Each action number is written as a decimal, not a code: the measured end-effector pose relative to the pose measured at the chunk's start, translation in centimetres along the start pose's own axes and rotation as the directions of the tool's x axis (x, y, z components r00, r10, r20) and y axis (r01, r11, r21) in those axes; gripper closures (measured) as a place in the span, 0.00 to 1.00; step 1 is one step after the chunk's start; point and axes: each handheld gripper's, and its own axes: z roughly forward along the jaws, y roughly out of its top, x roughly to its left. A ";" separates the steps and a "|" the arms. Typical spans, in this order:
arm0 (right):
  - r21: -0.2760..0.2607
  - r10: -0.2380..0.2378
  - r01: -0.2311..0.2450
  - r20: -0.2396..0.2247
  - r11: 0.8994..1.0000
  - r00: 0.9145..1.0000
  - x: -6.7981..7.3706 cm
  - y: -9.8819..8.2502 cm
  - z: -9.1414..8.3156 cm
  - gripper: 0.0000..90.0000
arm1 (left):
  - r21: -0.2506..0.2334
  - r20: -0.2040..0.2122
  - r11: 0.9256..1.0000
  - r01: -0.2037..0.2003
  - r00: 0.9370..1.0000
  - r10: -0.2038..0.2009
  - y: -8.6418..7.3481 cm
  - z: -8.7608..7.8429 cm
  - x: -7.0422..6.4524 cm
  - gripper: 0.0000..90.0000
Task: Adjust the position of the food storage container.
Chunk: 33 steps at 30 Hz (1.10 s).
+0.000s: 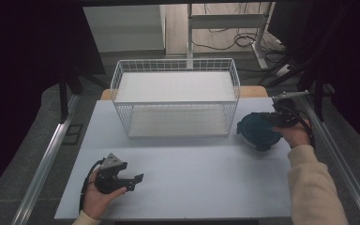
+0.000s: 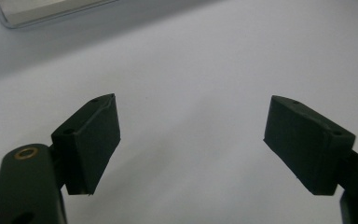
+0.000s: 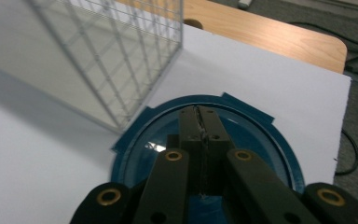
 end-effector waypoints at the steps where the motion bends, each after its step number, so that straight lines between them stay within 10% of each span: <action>1: 0.013 0.005 -0.006 0.015 1.000 1.000 -0.6 0.1 0.7 0.99 | 0.003 -0.001 1.000 -0.001 1.000 0.001 0.0 0.0 0.0 0.20; 15: 0.038 0.079 -0.083 0.086 0.996 0.993 -5.3 0.2 6.1 0.99 | 0.010 -0.026 1.000 0.015 1.000 -0.015 0.0 0.3 0.5 0.20; 33: 0.117 0.141 -0.150 0.084 0.982 0.986 -5.4 1.5 9.0 1.00 | 0.011 -0.034 1.000 0.018 0.999 -0.018 -0.1 0.2 0.7 0.20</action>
